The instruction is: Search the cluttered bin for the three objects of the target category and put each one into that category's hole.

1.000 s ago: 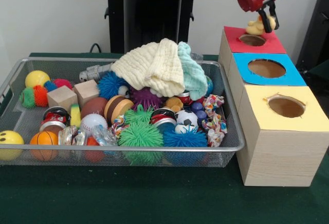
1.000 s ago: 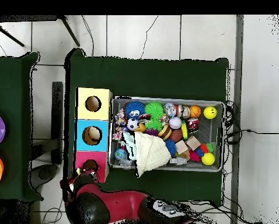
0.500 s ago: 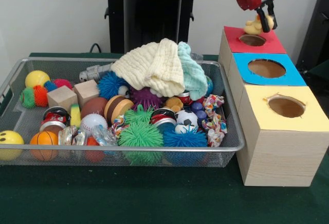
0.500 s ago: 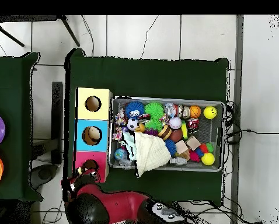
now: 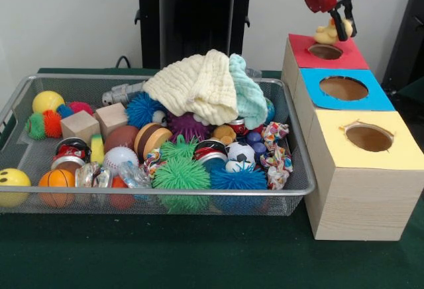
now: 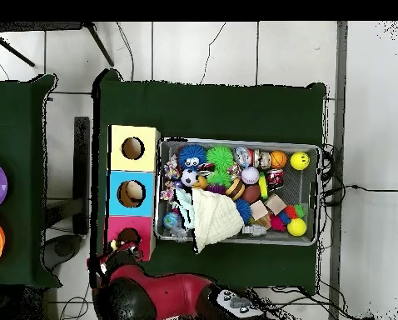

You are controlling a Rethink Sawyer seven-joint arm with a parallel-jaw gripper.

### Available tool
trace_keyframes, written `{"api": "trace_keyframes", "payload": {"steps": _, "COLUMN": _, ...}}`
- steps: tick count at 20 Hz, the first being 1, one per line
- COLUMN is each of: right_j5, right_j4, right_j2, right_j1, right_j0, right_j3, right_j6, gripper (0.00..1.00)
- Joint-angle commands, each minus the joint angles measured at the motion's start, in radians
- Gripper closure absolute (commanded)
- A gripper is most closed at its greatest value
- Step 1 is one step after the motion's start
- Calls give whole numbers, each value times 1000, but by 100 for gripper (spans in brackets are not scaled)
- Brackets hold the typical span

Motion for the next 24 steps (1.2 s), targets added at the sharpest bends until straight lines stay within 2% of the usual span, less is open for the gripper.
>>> {"api": "trace_keyframes", "payload": {"steps": 1, "right_j5": -118, "right_j4": -35, "right_j2": -27, "right_j1": 27, "right_j0": -8, "right_j3": -117, "right_j6": 264, "gripper": 100}}
{"api": "trace_keyframes", "payload": {"steps": 10, "right_j5": -118, "right_j4": -42, "right_j2": -85, "right_j1": -11, "right_j0": 32, "right_j3": -141, "right_j6": 221, "gripper": 100}}
{"api": "trace_keyframes", "payload": {"steps": 24, "right_j5": -146, "right_j4": -71, "right_j2": -114, "right_j1": 7, "right_j0": 53, "right_j3": -155, "right_j6": 223, "gripper": 100}}
